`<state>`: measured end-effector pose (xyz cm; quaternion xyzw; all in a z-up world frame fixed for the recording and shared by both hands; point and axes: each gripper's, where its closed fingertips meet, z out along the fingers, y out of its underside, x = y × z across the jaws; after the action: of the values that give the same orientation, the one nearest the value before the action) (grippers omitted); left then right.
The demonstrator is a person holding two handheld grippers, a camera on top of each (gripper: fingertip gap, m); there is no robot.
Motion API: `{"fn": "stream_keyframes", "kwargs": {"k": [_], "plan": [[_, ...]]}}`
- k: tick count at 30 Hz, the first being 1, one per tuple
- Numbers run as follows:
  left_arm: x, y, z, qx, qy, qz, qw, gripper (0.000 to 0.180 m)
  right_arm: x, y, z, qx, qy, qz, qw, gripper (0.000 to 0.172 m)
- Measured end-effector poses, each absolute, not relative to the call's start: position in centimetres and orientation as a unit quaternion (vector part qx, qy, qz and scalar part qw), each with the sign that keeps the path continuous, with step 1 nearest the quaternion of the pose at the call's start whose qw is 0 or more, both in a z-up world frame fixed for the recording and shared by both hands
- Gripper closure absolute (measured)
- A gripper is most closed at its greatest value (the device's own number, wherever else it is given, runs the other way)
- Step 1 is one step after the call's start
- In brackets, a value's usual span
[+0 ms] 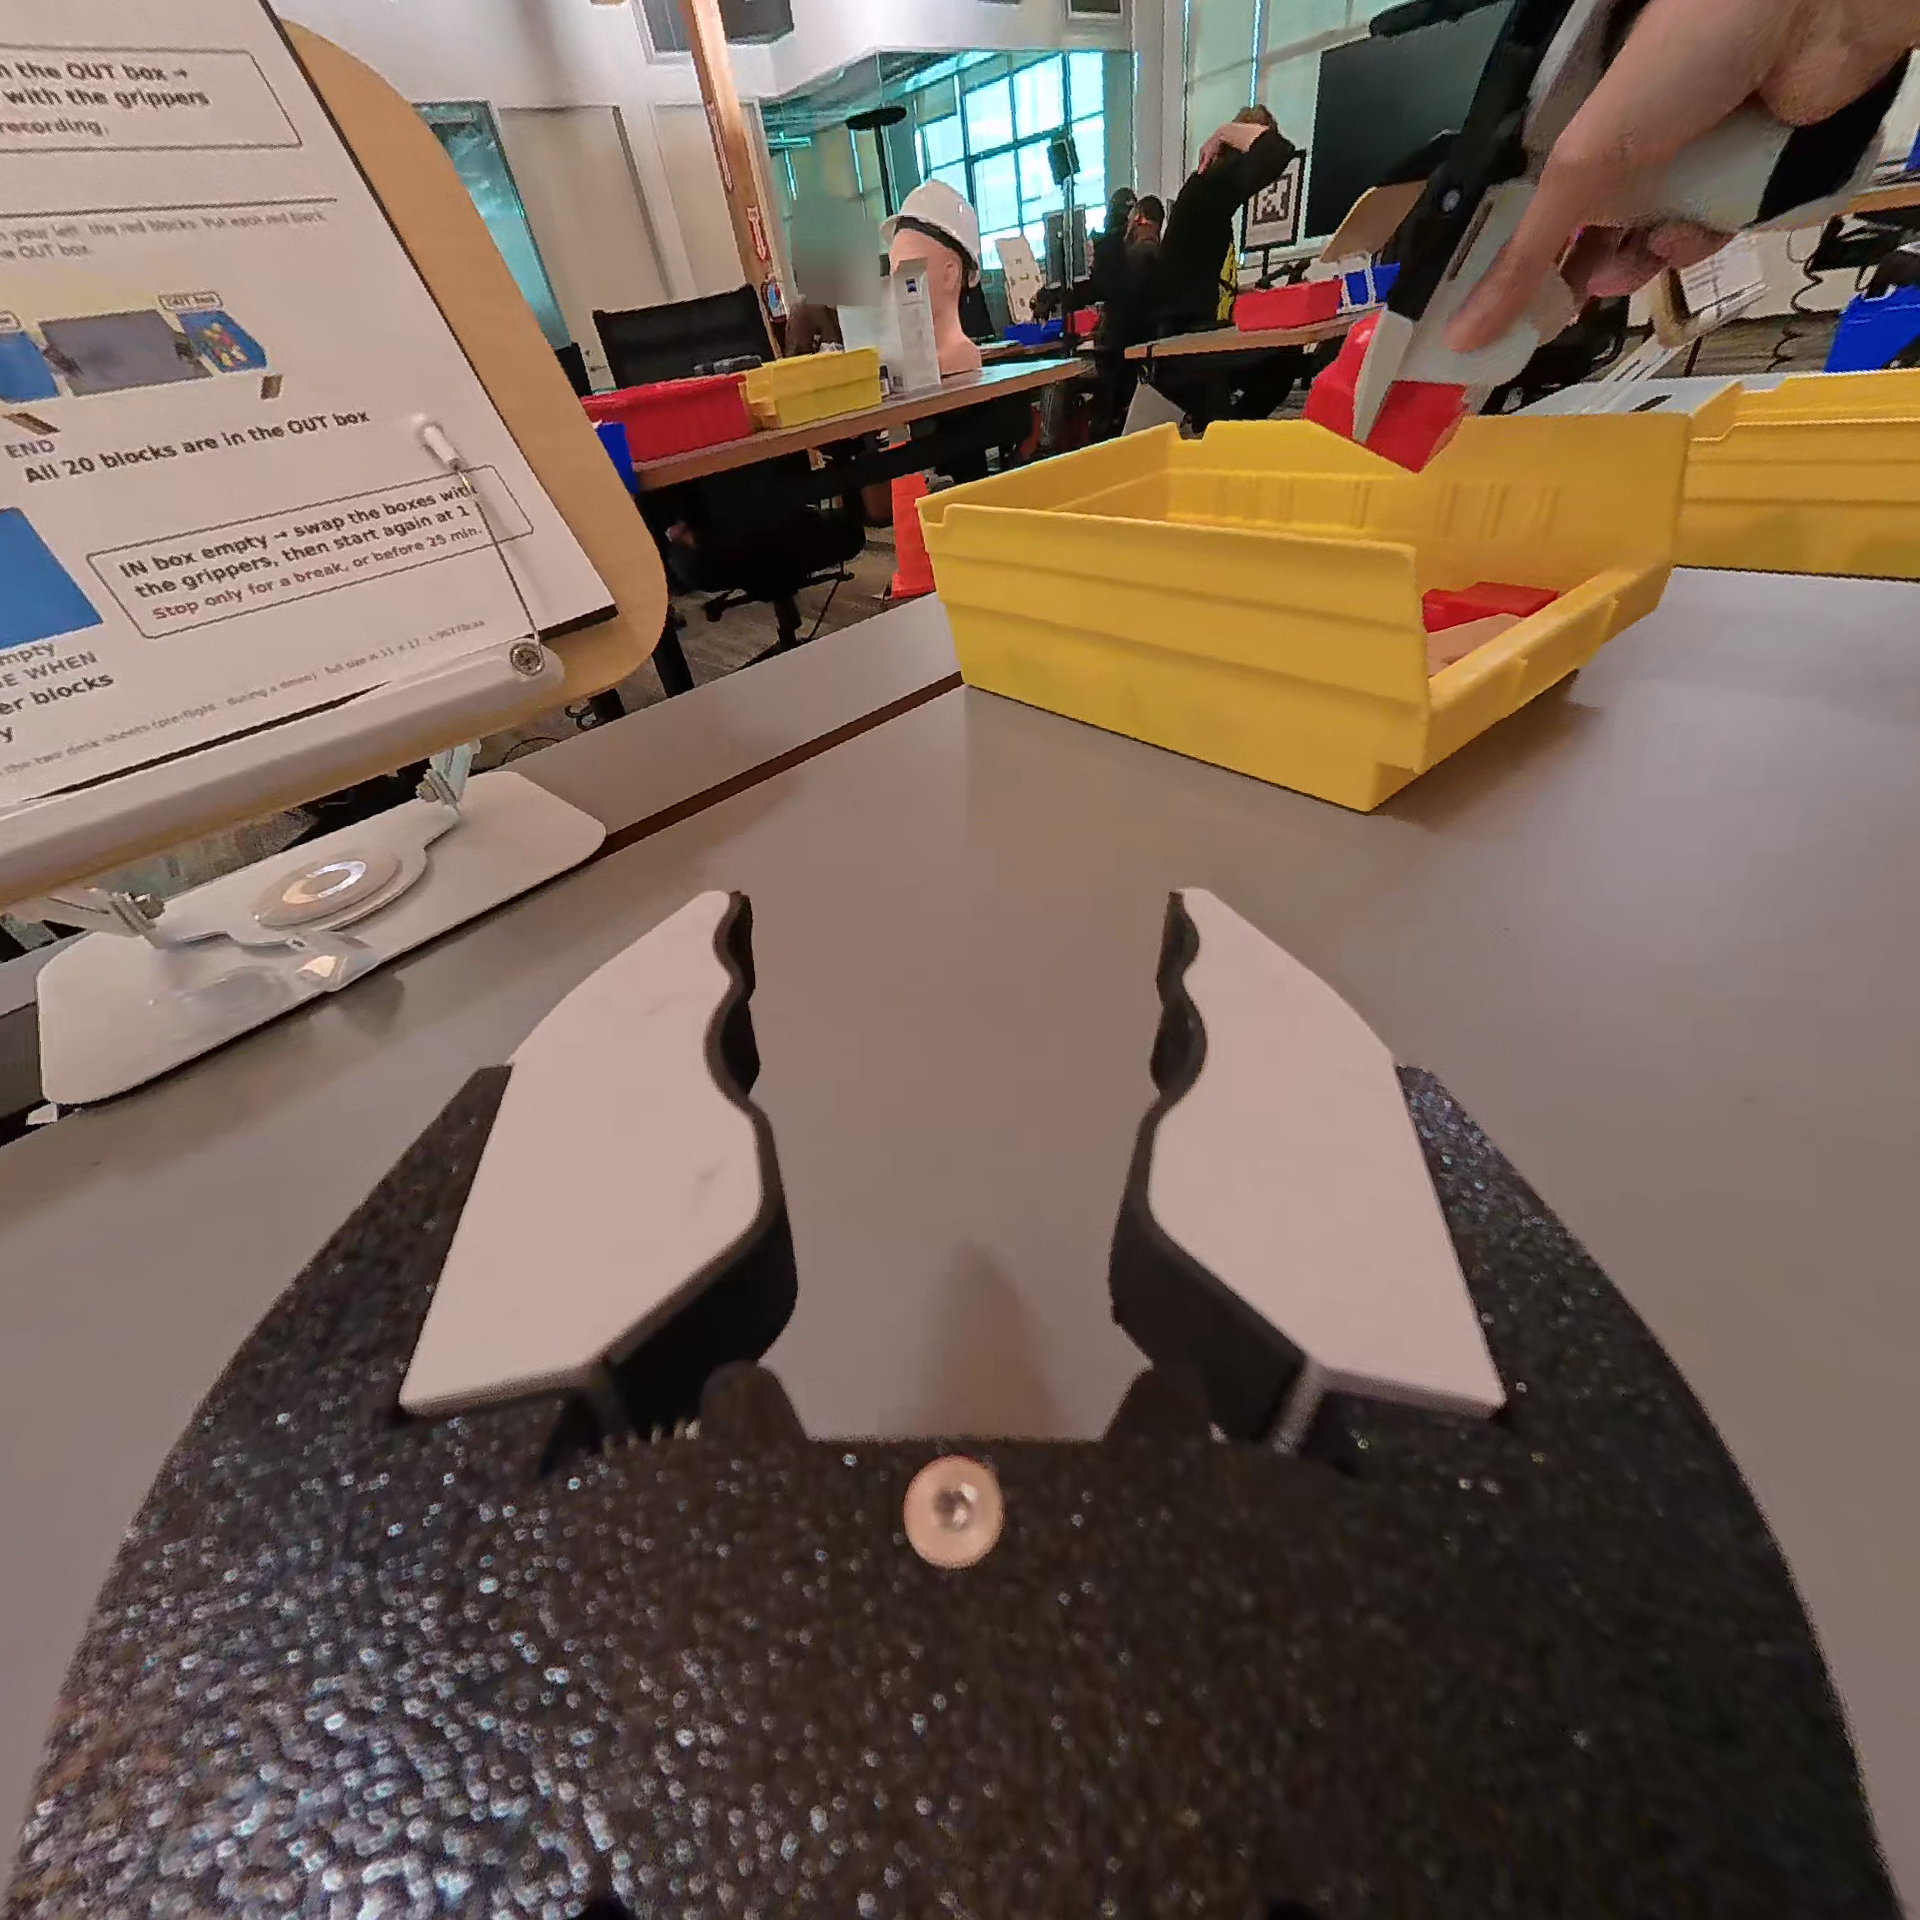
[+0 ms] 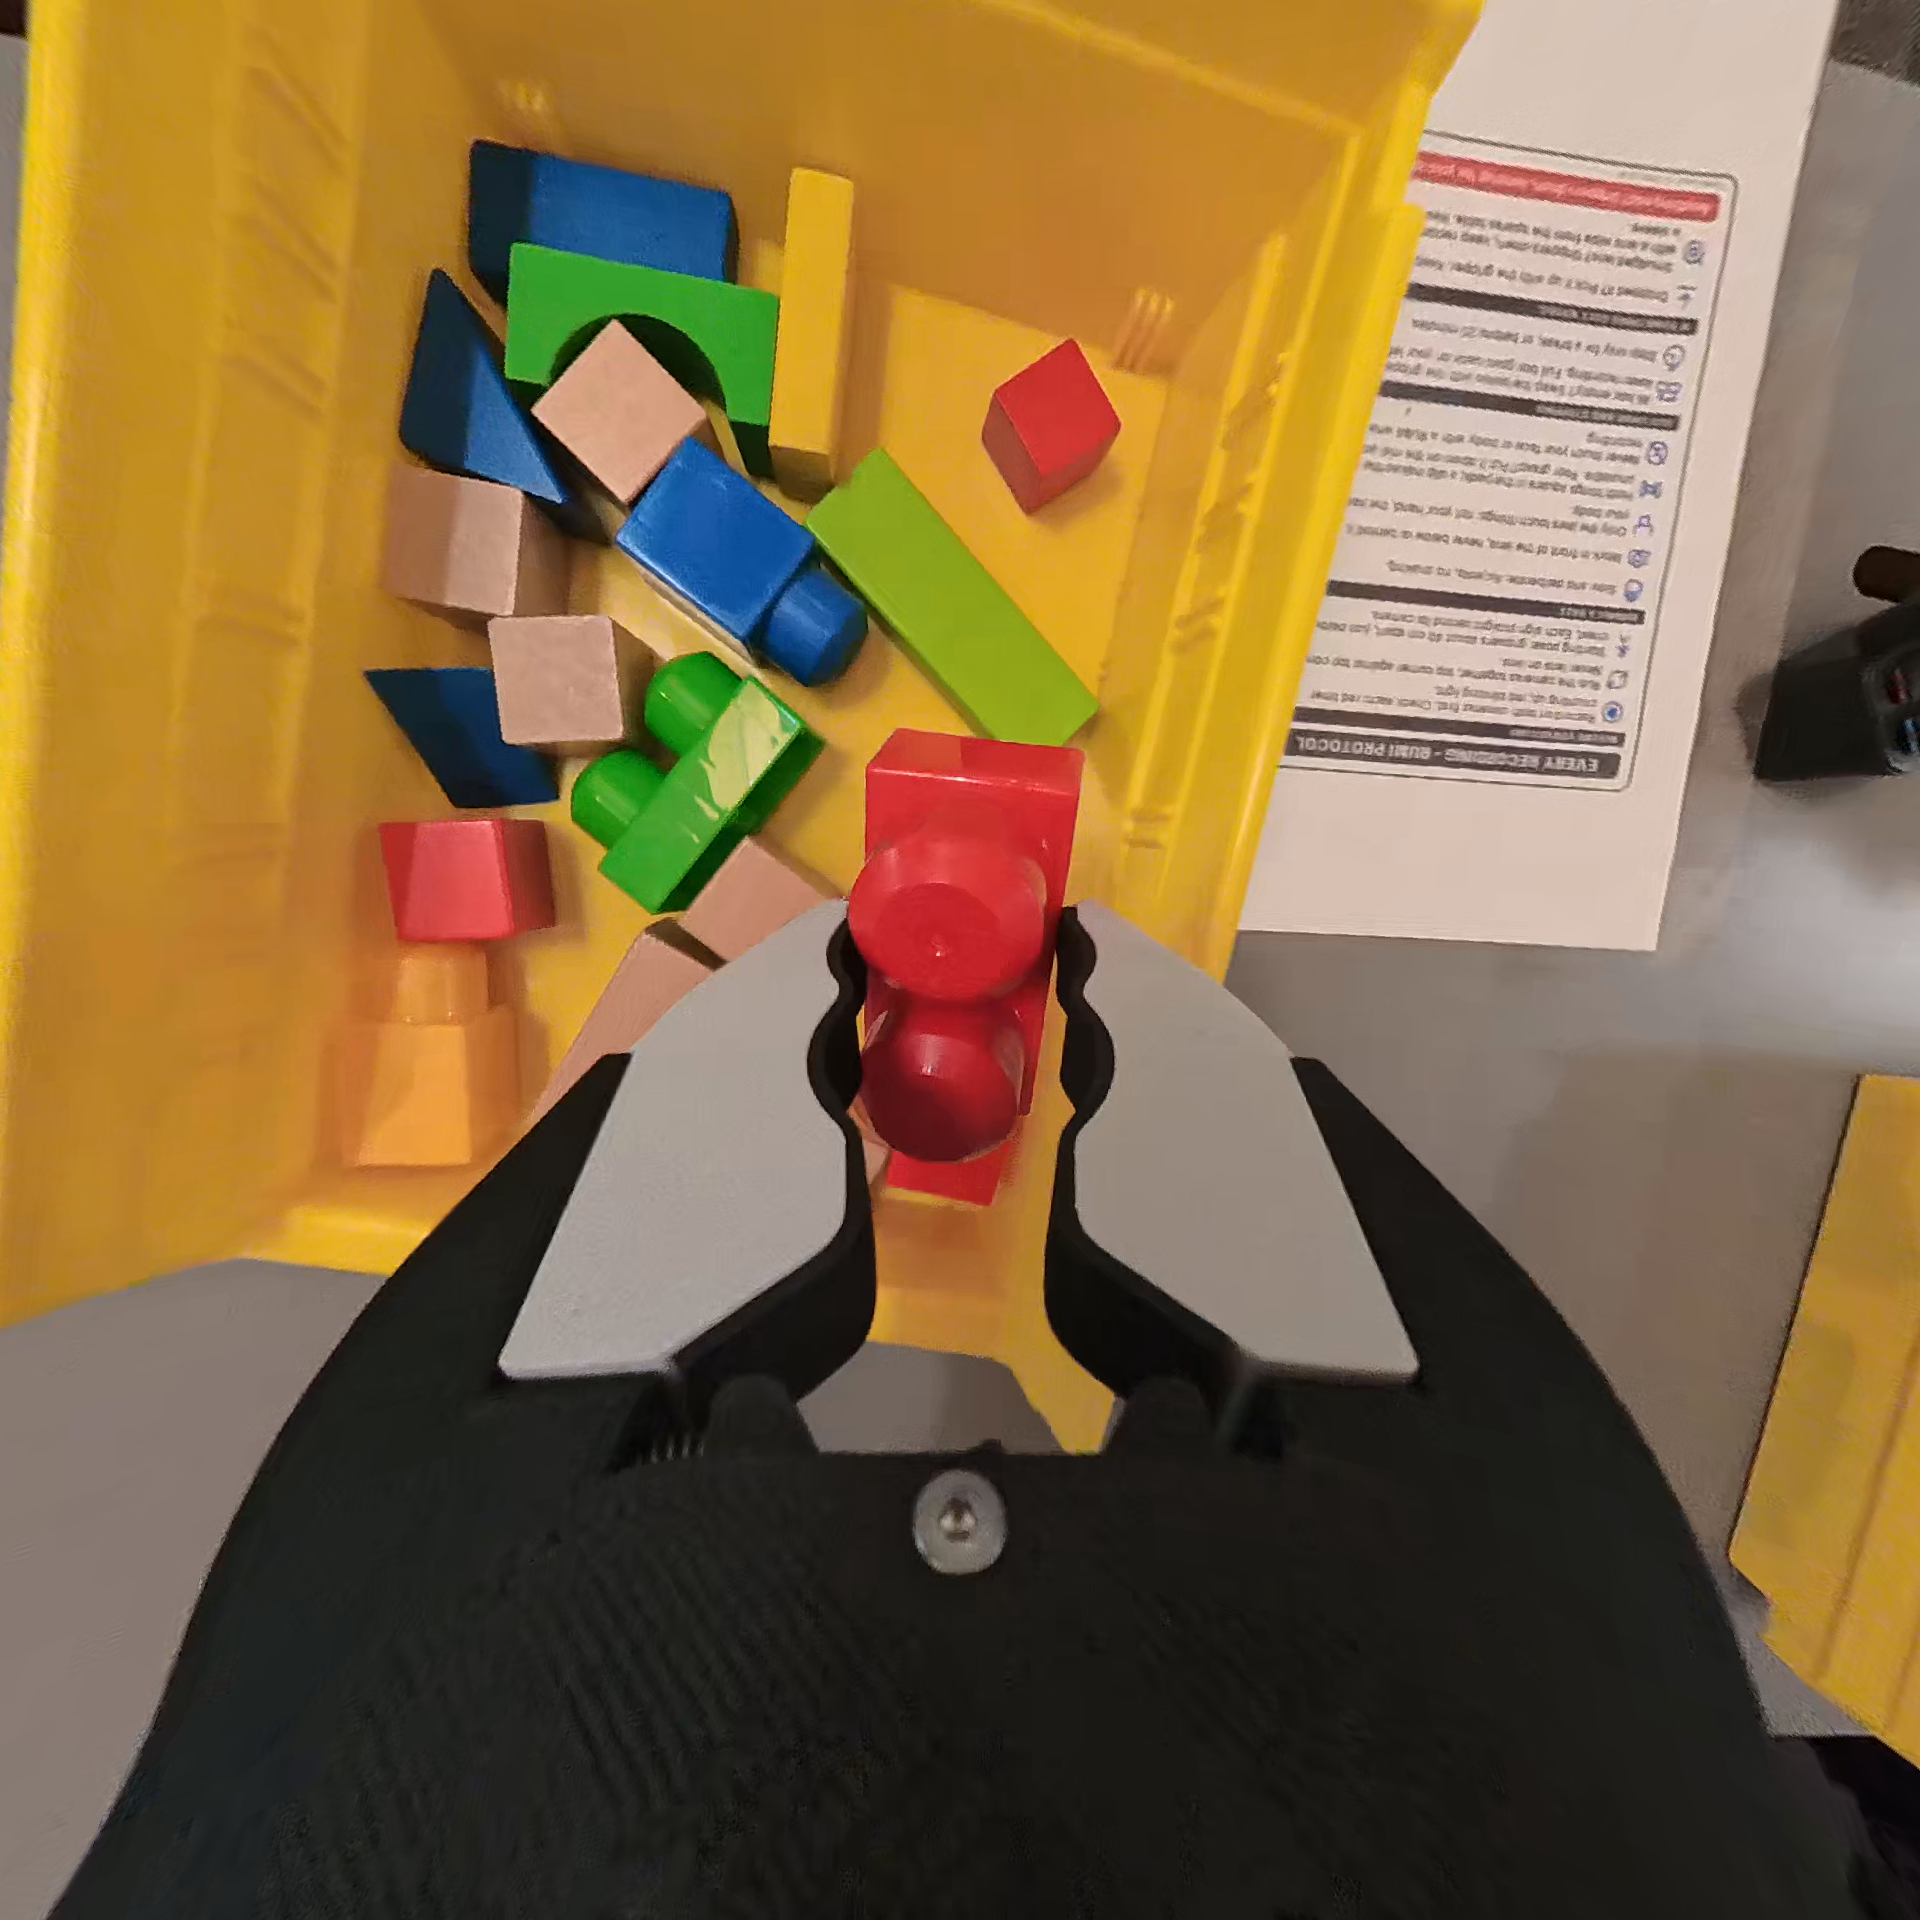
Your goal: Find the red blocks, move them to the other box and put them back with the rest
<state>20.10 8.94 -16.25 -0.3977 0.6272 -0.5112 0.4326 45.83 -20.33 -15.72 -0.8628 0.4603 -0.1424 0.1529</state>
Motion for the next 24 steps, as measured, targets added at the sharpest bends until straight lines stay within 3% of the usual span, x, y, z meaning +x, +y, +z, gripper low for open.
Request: {"fn": "stream_keyframes", "kwargs": {"k": [6,12,24], "plan": [[20.2,8.9,-16.9,-0.398,0.638,-0.506,0.424,0.107,46.7,-20.1,-17.5,-0.870,0.449,-0.157,0.131,0.135],[20.2,9.0,-17.2,-0.399,0.642,-0.502,0.421,0.106,46.8,-20.7,-16.4,-0.861,0.439,-0.195,0.165,0.119],[20.0,7.7,-17.7,-0.401,0.665,-0.502,0.380,0.104,32.8,-20.6,-9.4,-0.722,0.366,-0.315,0.495,0.119]]}}
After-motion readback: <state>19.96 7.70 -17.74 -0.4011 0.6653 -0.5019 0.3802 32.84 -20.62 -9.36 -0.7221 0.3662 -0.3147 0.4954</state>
